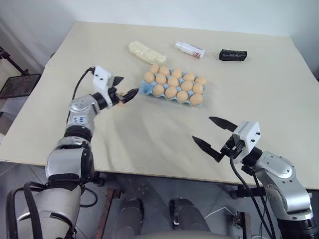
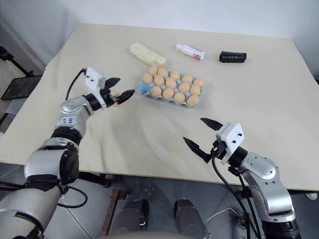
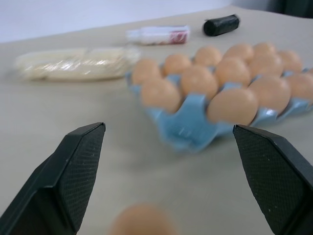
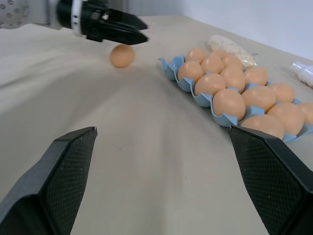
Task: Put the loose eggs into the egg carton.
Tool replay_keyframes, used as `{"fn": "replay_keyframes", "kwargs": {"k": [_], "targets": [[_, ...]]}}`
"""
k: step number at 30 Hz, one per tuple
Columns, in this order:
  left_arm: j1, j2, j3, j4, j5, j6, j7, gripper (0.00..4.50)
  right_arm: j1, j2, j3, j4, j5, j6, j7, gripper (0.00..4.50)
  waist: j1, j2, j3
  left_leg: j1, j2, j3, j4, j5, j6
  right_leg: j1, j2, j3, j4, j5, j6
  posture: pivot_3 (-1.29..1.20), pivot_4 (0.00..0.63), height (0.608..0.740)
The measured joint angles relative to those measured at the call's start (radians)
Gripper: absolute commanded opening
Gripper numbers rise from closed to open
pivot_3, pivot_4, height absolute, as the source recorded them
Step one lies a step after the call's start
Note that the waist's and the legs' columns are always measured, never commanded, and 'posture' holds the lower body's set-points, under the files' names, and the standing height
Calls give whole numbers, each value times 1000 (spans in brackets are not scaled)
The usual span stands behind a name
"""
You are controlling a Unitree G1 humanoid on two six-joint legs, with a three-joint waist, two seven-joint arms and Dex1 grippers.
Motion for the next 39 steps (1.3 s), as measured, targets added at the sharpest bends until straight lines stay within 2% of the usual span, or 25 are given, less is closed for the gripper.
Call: {"fn": "replay_keyframes", "kwargs": {"k": [4, 14, 20, 28, 31, 37, 39], "targets": [[56, 44, 8, -21, -1, 1, 0, 4456, -1, 2, 2, 1, 1, 0, 7, 4500, 2, 0, 0, 0, 0, -1, 1, 0, 1, 1, -1, 0, 1, 0, 0, 0, 150, 740], [98, 40, 33, -61, -7, -9, 91, 4456, 5, 3, 5, 2, 2, 5, 26, 4500, 2, 0, 0, 0, 0, -1, 0, 0, 1, 0, -1, 0, 1, 0, 0, 0, 150, 740], [84, -19, 13, -18, 3, 14, 108, 4456, 8, 7, 6, 0, 2, 9, 25, 4500, 2, 0, 0, 0, 0, -1, 1, 1, 1, 0, 0, 0, 2, 0, 0, 0, 150, 740], [-45, -84, -6, 65, 40, 31, 197, 4456, 4, 11, 8, -3, 2, 19, 19, 4500, 0, -1, 0, 0, -1, 0, 0, 1, 1, 0, 0, -1, 1, 0, 0, 0, 150, 740], [-48, -94, -8, 79, 47, 39, 221, 3898, 4, 12, 8, -6, 1, 19, 17, 4500, -4, -1, 0, 0, 0, 1, 0, 1, 1, -1, 0, -1, 2, 0, 0, 0, 150, 740], [-33, -103, -26, 105, 79, 71, 244, 2018, 20, 13, 0, -37, 0, 19, -7, 4500, 2, -1, 0, 0, -1, 1, 1, 1, 1, 0, 0, 0, 2, 0, 0, 0, 150, 740], [-33, -102, -26, 105, 80, 71, 246, 2018, 21, 16, 0, -37, 0, 19, -12, 4500, 1, -1, 0, 0, -1, 0, 1, 1, 1, 0, 0, 0, 2, 0, 0, 0, 150, 740]]}}
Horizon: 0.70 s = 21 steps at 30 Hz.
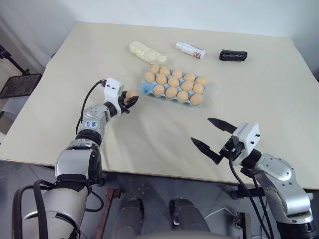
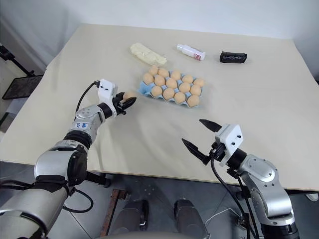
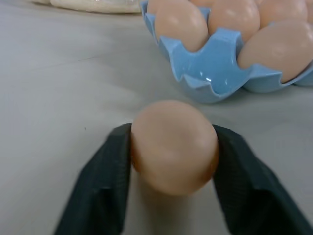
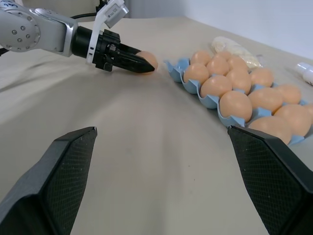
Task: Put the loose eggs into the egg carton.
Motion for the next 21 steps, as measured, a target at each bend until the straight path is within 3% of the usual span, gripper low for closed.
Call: {"fn": "replay_keyframes", "kwargs": {"k": [8, 13, 21], "targets": [[-13, -24, 46, -2, -42, -26, -47, 2018, -8, 1, 0, 1, 0, 0, -4, 4500, 1, 0, 0, 0, 0, 0, 0, 0, 0, 0, 0, 0, 0, 0, 0, 0, 150, 740], [-116, -73, 47, -2, -40, -30, -52, 2018, -17, 1, 0, 2, 0, 1, -4, 4500, 14, -1, 0, 0, 0, 0, 0, 0, 0, 0, 0, 0, -1, 0, 0, 0, 150, 740], [-166, -129, 17, 40, 19, 18, 102, 2018, -17, 2, -1, -1, -2, 2, -24, 4500, 16, -1, 0, 0, 0, 2, 0, 0, 0, 0, 0, 0, 0, 0, 0, 0, 150, 740]]}}
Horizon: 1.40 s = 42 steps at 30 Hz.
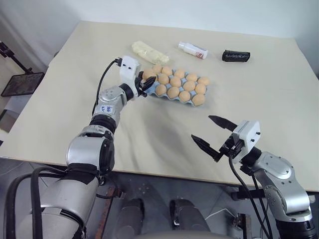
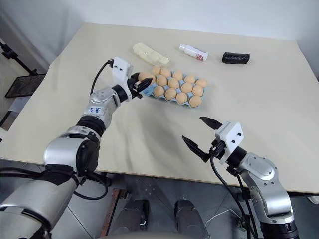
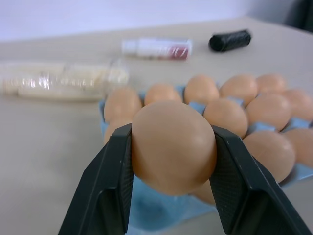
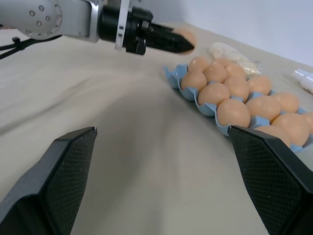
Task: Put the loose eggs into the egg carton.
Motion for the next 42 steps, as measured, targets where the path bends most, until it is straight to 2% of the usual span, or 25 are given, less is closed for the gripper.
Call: {"fn": "replay_keyframes", "kwargs": {"k": [9, 12, 16, 21, 26, 32, 37, 40, 42], "targets": [[-15, -36, -9, 7, 57, 58, 103, 2018, 45, 4, -9, -64, -6, 5, -63, 4500, 7, 0, 0, 0, 0, 0, 0, 0, 0, 0, 0, 0, 0, 0, 0, 0, 150, 740], [-16, -38, -3, 13, 61, 75, 113, 2737, 55, 4, -10, -75, -7, 7, -77, 4500, 6, 0, 0, 0, 0, 1, 0, 0, 0, 0, 0, 0, 0, 0, 0, 0, 150, 740], [-16, -35, 4, 25, 63, 82, 131, 3964, 64, 6, -11, -87, -7, 10, -92, 4500, 8, 0, 0, 0, 0, 0, 0, 0, 0, 0, 0, 0, 0, 0, 0, 0, 150, 740], [-16, -12, 14, 26, 62, 51, 106, 3964, 73, 9, -10, -99, -6, 17, -98, 4500, 8, 0, 0, 0, 0, 1, 0, 0, 0, 0, 0, -1, 0, 0, 0, 0, 150, 740], [-11, 62, 46, 19, 28, -15, -32, 3964, 61, 10, 1, -98, -5, 19, -93, 4500, 2, 0, 0, 1, 0, 2, 0, 0, -1, 0, 1, -1, 1, 0, 0, 0, 150, 740], [81, 174, 62, -45, -24, -101, -253, 3964, 40, 22, 9, -87, -3, 19, -74, 4500, 5, 0, 0, 1, 0, 1, 0, 0, -1, 0, 0, -1, 1, 0, 0, 0, 150, 740], [275, 346, 76, -185, -88, -150, -514, 3964, 40, 20, 21, -74, 3, 19, -42, 4500, -18, 0, 0, 1, 1, 1, -2, 0, -1, 0, 0, 0, 0, 0, 0, 0, 150, 740], [479, 467, 103, -407, -164, -90, -655, 3964, 54, -14, 3, -57, 13, 16, 9, 4500, -31, 0, 0, 1, 2, 0, -3, 0, 0, 0, -2, 1, -1, 0, -1, 0, 150, 740], [605, 484, 105, -554, -199, -41, -693, 3964, 47, -27, -7, -32, 16, 17, 33, 4500, -23, 0, 0, 1, 2, -1, -1, 0, 0, 1, -4, 0, -1, 0, -1, 0, 150, 740]]}}
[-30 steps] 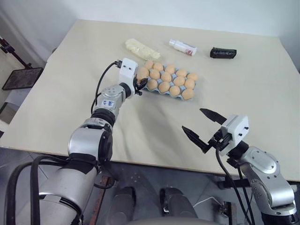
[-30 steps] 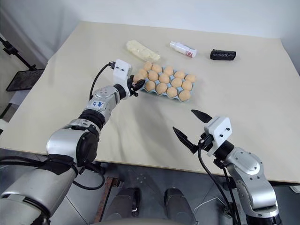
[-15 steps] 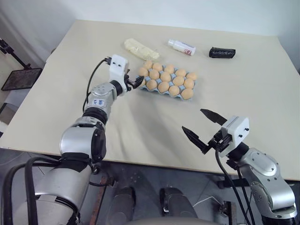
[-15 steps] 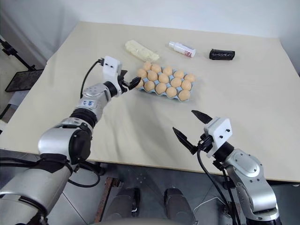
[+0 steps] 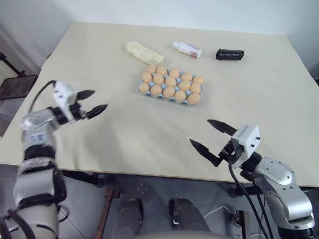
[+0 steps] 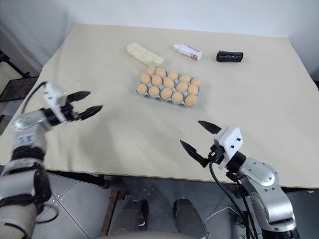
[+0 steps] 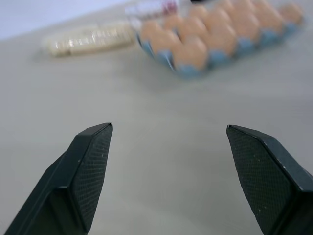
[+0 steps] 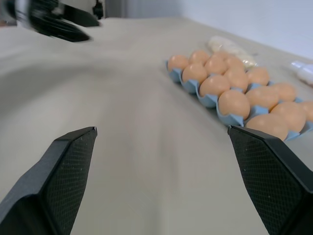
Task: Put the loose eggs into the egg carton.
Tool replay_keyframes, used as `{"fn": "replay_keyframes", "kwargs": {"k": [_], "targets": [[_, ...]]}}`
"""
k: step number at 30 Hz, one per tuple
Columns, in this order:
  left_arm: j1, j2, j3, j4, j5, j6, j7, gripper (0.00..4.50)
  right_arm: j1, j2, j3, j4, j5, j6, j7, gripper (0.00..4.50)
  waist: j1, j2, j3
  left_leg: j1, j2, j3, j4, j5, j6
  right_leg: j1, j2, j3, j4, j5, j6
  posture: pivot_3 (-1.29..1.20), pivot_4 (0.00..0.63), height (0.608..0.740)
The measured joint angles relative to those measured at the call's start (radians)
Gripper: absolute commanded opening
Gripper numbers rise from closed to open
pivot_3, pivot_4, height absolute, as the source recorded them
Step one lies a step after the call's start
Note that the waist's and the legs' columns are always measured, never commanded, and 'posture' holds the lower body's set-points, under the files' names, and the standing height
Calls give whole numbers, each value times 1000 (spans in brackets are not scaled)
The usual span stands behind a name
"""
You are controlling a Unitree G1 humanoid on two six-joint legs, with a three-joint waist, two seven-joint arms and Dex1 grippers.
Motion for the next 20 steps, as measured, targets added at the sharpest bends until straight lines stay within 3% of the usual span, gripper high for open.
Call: {"fn": "replay_keyframes", "kwargs": {"k": [4, 8, 20], "targets": [[266, -7, 3, -283, -60, 110, 11, 3964, -51, -1, 2, 65, 3, -3, 40, 4500, 6, -1, 0, 0, 0, -1, 0, 1, 2, 2, -3, -2, -1, 1, -2, 0, 150, 740], [408, -27, 5, -521, -96, 193, 78, 3964, -94, -2, 1, 133, -4, -20, 68, 4500, 5, -1, 0, 0, 0, -1, -1, 2, 4, 3, -4, -4, -2, 2, -3, 0, 150, 740], [427, -75, -26, -687, -105, 273, 207, 3964, -113, -17, -45, 219, -29, -51, 72, 4500, 2, 0, -1, -1, 0, 1, -3, 2, 3, 2, -4, -4, -6, 2, -3, 0, 150, 740]]}}
